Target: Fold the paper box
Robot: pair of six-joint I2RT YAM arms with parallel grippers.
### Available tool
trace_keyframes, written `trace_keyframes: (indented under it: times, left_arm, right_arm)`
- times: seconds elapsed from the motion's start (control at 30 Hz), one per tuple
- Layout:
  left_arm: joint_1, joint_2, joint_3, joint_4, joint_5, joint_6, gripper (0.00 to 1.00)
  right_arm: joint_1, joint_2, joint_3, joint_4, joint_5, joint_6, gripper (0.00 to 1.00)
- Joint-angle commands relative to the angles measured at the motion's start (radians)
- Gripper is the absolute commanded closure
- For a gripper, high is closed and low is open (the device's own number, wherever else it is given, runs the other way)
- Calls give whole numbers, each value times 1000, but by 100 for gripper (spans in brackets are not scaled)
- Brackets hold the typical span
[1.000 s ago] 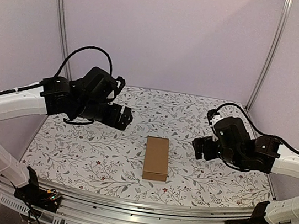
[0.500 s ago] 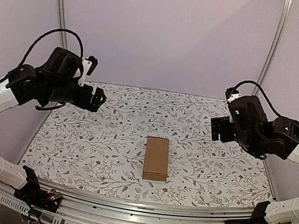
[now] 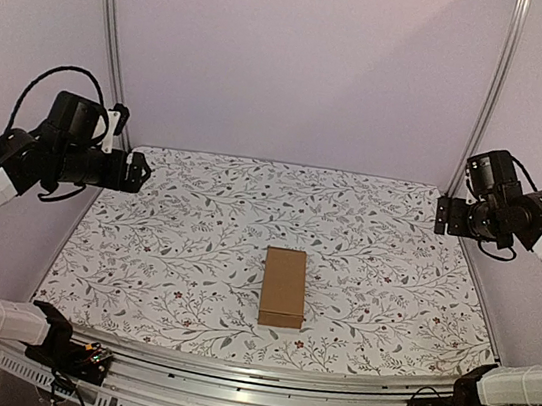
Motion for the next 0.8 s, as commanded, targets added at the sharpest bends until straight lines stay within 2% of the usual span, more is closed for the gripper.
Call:
trace_keyframes:
  times: [0.0,0.37,0.57,0.77]
  left_arm:
    - [24,-42,-69,24,49,-7,0]
    - [24,-241,-208,132,142,-2,0]
    - [24,-347,-252,162,162,3,0]
    - [23,-356,-258,158,175,-3,0]
  right_arm:
    - [3,-87,-59,33,-32,-36,1]
    - [3,-329,-225,163,-150,-94,1]
    - [3,-375,-249,193,-142,-100,1]
    - [3,-380,-248,182,-140,-118,1]
